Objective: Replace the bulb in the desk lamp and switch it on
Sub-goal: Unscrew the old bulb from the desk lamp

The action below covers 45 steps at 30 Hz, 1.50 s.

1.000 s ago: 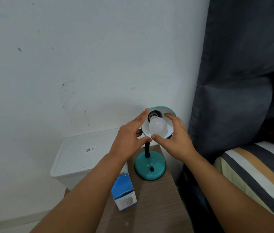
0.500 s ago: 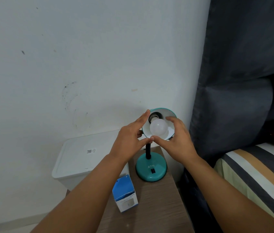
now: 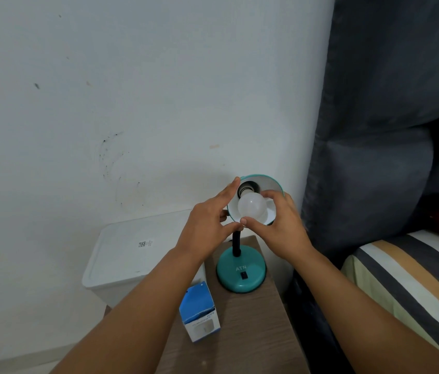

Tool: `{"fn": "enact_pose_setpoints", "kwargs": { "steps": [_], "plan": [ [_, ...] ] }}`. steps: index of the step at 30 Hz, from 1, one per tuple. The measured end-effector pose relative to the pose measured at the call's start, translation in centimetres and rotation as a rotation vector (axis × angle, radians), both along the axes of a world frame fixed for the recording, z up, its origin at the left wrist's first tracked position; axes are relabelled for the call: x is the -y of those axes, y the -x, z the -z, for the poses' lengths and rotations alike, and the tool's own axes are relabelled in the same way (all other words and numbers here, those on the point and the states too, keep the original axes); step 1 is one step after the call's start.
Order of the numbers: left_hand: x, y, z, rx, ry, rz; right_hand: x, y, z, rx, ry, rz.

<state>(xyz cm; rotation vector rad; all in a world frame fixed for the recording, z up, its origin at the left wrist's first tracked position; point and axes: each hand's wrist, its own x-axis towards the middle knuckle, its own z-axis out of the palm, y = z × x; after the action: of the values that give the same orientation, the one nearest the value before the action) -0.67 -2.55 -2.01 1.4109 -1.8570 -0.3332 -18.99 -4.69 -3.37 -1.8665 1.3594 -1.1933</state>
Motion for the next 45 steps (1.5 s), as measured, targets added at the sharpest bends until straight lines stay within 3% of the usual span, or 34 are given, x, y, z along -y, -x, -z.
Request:
{"fn": "enact_pose_setpoints", "kwargs": {
  "steps": [7,26,45],
  "plan": [
    [0.07,-0.25,0.21,-0.008,0.002,0.014,-0.36,-0.05,0.05,0.056,-0.001,-0.085],
    [-0.09,0.02,0.16,-0.027,-0.008,0.006,-0.58,-0.73,-0.14,0.051,0.0,0.112],
    [-0.51,0.1,-0.25,-0.025,-0.028,-0.002,-0.7,-0.21,-0.33,0.069,-0.003,-0.024]
  ]
}}
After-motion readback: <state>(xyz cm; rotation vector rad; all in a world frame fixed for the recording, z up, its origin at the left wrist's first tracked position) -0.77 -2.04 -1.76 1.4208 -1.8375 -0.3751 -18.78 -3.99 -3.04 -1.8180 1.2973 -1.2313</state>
